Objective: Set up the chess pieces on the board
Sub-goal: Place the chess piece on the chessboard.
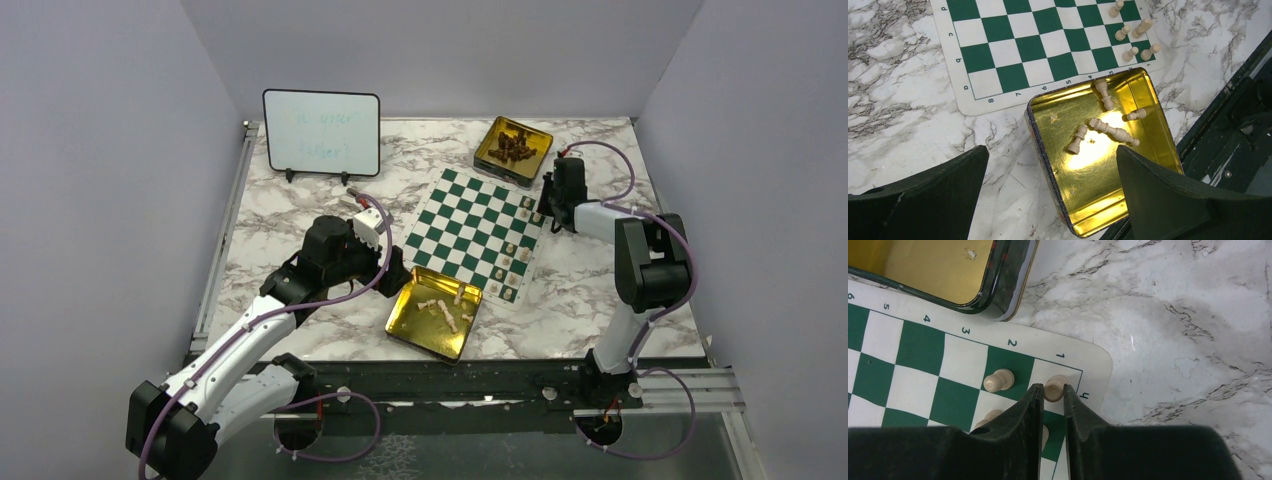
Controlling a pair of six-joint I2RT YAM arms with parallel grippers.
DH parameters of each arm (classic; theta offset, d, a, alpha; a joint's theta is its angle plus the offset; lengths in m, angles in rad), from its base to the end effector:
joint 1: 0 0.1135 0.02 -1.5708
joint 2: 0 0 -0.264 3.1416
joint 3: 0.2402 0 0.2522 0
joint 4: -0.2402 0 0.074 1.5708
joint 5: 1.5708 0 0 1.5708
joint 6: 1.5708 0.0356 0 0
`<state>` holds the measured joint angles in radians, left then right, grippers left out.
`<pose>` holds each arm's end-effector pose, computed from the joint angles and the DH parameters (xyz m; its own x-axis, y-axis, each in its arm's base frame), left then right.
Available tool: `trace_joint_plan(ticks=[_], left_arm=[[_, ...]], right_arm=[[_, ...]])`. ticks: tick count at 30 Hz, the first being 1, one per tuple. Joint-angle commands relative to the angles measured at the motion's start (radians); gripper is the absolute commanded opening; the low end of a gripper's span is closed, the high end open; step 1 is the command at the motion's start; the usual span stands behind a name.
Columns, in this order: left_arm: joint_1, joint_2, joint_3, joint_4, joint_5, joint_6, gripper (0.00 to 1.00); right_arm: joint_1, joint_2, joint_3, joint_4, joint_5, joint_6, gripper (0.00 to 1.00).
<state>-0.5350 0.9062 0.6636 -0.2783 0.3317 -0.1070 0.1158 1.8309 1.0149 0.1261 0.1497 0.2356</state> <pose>0.1685 -0.1133 0.2671 -0.5031 0.1808 -0.8451 0.6752 0.6926 -0.2538 0.3817 0.0391 0.1618 -0.6147 0.1609 -0.7722 0.1476 0.9851 0.0877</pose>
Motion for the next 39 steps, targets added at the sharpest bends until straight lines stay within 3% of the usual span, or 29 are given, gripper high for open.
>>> trace_joint_plan(ticks=[1, 13, 22, 27, 33, 39], left_arm=[[0.000, -0.008, -0.005, 0.013, -0.003, 0.012, 0.99], [0.000, -0.009, -0.003, 0.013, 0.019, 0.019, 0.99], [0.000, -0.004, -0.010, 0.022, 0.014, 0.015, 0.97], [0.000, 0.054, 0.016, 0.007, 0.053, 0.017, 0.90], [-0.005, 0.169, 0.050, -0.004, 0.146, 0.015, 0.79], [-0.075, 0.303, 0.142, -0.102, 0.057, 0.052, 0.67]], right_arm=[[-0.007, 0.015, 0.045, -0.017, -0.013, 0.007, 0.25], [-0.007, -0.034, 0.096, -0.124, 0.012, 0.028, 0.31], [-0.007, -0.126, 0.193, -0.338, 0.004, 0.059, 0.36], [-0.007, -0.232, 0.178, -0.387, -0.117, 0.060, 0.41], [-0.004, -0.374, 0.039, -0.333, -0.339, 0.108, 0.44], [-0.003, -0.505, -0.086, -0.297, -0.414, 0.137, 0.44]])
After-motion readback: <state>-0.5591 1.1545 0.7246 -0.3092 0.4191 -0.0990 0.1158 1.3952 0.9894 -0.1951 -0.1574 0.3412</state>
